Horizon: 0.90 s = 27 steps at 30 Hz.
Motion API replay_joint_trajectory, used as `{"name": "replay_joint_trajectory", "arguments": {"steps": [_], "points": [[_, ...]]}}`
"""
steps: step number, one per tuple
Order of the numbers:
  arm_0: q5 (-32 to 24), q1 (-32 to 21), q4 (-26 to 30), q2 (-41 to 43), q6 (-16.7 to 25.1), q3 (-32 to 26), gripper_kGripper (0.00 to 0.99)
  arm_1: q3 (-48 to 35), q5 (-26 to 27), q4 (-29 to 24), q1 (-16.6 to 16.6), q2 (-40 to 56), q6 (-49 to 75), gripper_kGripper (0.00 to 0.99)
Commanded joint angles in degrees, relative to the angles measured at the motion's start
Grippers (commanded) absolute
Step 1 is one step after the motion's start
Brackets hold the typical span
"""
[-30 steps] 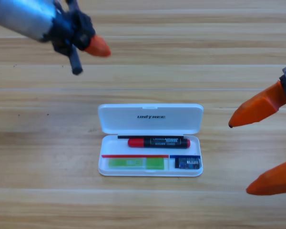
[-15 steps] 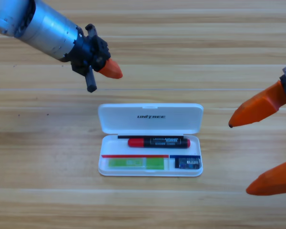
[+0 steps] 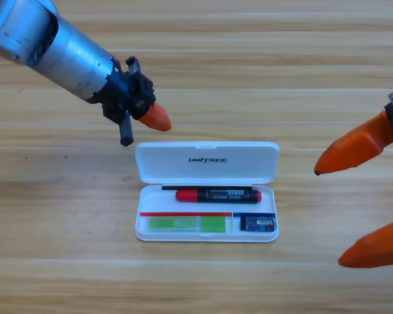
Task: Clean up eraser and pencils
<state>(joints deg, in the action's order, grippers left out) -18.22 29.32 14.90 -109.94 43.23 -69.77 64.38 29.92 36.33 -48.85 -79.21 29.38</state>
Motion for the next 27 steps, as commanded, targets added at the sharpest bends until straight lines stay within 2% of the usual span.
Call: {"name": "replay_joint_trajectory", "arguments": {"steps": [1,27], "points": [[-0.9,-1.1,0.7,-3.4,0.8,1.0,0.000,-1.0,0.7,-0.1,1.2,-1.7,-0.6,0.945],[-0.1,4.5,3.4,3.3,0.1,6.4,0.000,-0.7,0.7,-0.1,1.2,-2.5,-0.7,0.945]]}}
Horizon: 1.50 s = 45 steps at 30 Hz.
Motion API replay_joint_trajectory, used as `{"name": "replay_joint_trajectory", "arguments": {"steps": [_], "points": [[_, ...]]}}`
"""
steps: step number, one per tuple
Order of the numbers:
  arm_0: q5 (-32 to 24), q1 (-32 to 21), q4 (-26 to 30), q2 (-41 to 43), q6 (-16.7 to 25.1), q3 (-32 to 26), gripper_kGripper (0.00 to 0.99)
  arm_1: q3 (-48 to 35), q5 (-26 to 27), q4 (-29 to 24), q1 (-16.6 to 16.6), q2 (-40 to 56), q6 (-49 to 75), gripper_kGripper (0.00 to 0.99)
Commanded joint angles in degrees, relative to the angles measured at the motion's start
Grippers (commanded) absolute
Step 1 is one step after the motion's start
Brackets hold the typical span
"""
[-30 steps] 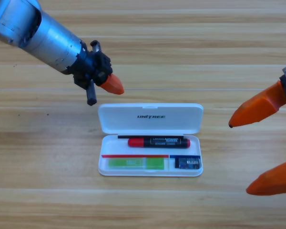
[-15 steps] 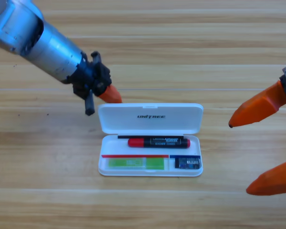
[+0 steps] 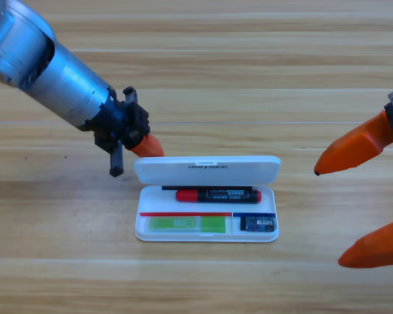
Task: Clean up eraser and pencils
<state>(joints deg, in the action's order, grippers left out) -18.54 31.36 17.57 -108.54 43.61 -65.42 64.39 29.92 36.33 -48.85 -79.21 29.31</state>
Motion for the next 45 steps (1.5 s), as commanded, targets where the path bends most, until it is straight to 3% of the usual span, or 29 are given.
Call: {"name": "replay_joint_trajectory", "arguments": {"steps": [1,23,45], "points": [[0.4,2.8,0.7,2.1,-0.4,2.3,0.000,-0.7,0.7,-0.1,1.2,-2.5,-0.7,0.945],[2.2,7.0,-8.4,-0.2,-1.3,9.9,0.000,-0.7,0.8,-0.1,1.1,-3.1,-0.7,0.945],[3.2,10.0,-13.8,-3.1,-2.8,12.9,0.000,-0.7,0.8,-0.1,1.0,-2.8,-0.7,0.945]]}}
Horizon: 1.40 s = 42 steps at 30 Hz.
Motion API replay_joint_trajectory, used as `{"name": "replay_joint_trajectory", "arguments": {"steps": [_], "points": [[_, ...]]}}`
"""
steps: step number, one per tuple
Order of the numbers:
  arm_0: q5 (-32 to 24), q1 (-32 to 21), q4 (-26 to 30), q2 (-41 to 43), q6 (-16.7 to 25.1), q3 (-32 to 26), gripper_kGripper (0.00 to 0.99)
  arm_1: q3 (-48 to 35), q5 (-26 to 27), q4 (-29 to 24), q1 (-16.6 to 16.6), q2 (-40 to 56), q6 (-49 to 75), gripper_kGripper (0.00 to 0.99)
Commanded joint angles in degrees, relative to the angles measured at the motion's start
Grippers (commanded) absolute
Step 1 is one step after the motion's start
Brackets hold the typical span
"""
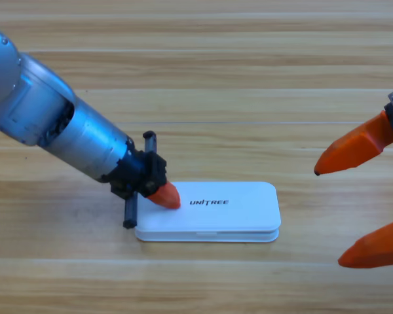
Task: Clean up eraser and pencils
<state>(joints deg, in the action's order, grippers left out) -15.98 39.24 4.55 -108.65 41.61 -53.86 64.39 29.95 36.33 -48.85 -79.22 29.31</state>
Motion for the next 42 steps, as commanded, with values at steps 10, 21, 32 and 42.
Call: {"name": "replay_joint_trajectory", "arguments": {"steps": [10,21,32,42], "points": [[0.9,2.2,-1.6,-3.6,-0.9,2.1,0.000,-0.3,0.7,0.0,0.8,-1.5,-0.7,0.945],[0.9,2.4,-4.6,-4.1,-0.7,5.5,0.000,-0.3,0.7,0.0,0.8,-1.8,-0.7,0.945],[1.4,2.4,-2.7,-1.1,-1.2,5.0,0.000,-0.2,0.7,0.0,0.8,-2.1,-0.7,0.945],[5.0,2.4,27.3,15.0,-1.4,-17.2,0.000,-0.2,0.6,0.0,0.8,-2.3,-0.7,0.945]]}}
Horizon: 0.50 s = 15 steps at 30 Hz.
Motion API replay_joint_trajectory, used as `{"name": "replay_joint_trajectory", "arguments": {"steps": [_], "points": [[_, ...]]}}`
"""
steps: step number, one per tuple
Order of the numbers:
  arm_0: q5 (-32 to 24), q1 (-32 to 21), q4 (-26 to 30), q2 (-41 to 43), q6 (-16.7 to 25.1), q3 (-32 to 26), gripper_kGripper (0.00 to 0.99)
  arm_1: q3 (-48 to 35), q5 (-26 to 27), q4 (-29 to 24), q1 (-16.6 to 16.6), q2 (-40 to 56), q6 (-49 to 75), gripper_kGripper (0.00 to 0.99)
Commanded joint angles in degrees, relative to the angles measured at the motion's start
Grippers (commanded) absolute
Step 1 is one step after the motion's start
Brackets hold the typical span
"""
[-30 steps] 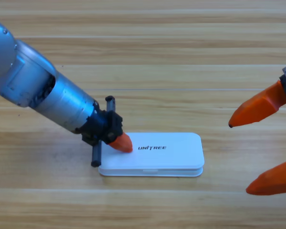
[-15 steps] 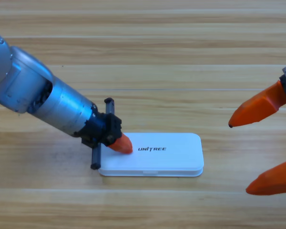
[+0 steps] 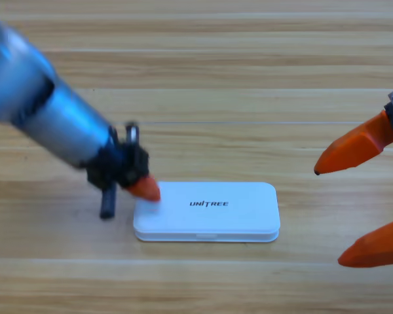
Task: Clean up eraser and pencils
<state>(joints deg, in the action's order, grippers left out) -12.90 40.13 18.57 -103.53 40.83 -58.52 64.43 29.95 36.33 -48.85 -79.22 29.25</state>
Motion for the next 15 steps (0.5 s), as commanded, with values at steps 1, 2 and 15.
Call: {"name": "replay_joint_trajectory", "arguments": {"steps": [1,2,15], "points": [[2.0,2.2,17.8,11.2,-0.8,-16.8,0.000,-0.3,0.6,0.0,0.8,-2.3,-0.7,0.945],[2.4,3.3,22.1,12.0,-1.5,-20.9,0.000,-0.4,0.6,0.0,0.7,-2.3,-0.7,0.945],[1.7,23.2,35.2,15.5,-13.0,-24.8,0.986,-0.4,0.6,0.0,0.7,-2.3,-0.7,0.943]]}}
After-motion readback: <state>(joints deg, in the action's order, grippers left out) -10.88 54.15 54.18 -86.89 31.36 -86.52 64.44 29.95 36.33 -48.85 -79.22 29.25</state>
